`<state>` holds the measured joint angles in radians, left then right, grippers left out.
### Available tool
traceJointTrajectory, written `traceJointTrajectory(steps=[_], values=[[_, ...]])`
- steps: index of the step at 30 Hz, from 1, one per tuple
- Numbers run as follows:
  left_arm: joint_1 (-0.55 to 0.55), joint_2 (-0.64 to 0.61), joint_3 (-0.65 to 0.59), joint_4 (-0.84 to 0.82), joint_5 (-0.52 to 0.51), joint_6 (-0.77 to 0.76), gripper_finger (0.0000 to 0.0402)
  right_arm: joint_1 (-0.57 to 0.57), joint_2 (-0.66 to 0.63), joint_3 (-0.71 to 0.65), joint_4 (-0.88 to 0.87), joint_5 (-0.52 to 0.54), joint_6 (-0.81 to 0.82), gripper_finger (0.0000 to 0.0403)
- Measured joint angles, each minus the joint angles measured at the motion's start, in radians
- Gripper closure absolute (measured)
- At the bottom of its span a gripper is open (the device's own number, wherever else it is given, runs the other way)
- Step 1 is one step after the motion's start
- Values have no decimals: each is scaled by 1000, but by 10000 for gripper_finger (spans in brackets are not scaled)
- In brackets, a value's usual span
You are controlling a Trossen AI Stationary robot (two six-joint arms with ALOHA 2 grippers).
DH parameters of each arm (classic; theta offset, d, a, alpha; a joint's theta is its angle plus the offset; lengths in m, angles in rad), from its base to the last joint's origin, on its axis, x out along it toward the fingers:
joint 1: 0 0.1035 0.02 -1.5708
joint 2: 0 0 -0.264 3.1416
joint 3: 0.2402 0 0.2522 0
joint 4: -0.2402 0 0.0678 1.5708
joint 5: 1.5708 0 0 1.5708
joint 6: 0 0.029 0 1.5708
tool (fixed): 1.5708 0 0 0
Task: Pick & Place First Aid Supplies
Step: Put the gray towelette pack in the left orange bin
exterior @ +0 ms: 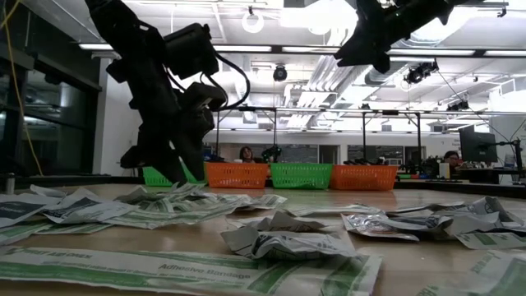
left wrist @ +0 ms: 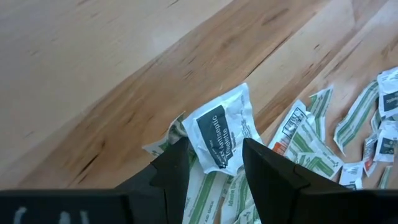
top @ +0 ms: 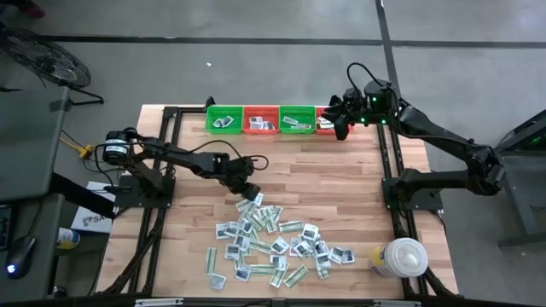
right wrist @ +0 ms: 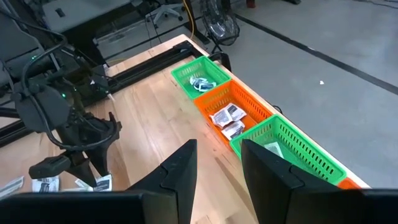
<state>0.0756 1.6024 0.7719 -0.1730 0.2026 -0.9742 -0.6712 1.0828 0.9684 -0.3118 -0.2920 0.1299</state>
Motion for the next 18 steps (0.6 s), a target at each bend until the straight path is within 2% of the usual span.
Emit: traceJointTrajectory(steps=[18], values=[[-40, 0, 0, 46, -62, -26, 255, 0, 0, -1, -15, -7, 0, 284]])
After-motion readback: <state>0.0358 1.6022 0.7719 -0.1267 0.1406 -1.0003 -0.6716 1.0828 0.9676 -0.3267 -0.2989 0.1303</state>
